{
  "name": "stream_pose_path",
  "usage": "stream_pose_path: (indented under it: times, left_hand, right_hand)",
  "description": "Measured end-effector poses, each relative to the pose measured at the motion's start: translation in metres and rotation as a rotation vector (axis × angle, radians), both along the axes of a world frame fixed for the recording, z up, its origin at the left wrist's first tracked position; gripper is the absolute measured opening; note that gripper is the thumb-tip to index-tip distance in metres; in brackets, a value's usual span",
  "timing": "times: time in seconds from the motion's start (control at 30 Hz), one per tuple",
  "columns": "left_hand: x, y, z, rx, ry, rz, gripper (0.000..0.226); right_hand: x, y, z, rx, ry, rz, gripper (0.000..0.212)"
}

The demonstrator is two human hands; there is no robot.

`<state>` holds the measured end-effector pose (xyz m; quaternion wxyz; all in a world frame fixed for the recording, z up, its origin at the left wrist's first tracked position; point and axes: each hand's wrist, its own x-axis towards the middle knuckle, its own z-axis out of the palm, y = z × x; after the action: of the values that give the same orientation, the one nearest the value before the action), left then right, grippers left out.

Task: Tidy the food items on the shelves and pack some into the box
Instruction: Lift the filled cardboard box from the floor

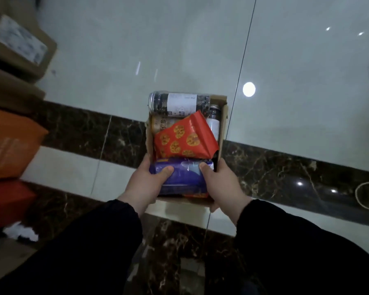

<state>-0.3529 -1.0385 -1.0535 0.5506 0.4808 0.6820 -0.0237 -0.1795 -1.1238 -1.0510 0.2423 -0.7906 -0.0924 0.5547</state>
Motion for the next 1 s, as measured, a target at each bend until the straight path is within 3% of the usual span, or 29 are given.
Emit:
stream_pose_path:
  times: [0.1,0.27,0.47,0.6,0.77,1.0]
  left_hand:
    - [0.031,0.049,0.003,0.029,-0.008,-0.041,0.046]
    - [0.084,0.142,0.002,0.056,-0.044,-0.030,0.055]
    - [0.149,0.264,0.001,0.061,-0.089,-0.052,0.089]
    - [0.187,0.339,0.005,0.052,-0.112,-0.054,0.079]
    - [0.225,0.407,0.004,0.043,-0.048,-0.041,0.091]
    - [0.289,0.496,0.005,0.036,0.028,0.083,0.069]
  right_hand:
    - [0.024,0.045,-0.001,0.004,-0.035,-0.026,0.042]
    - [0.077,0.137,0.002,0.006,-0.122,0.015,0.039]
    - [0.134,0.260,0.015,-0.067,-0.015,-0.085,0.028]
    - [0.168,0.337,0.024,-0.064,-0.043,-0.069,0.029]
    - [0.216,0.412,0.022,-0.078,-0.029,-0.009,0.027]
    - [0.281,0.500,0.007,-0.058,0.037,0.014,0.024]
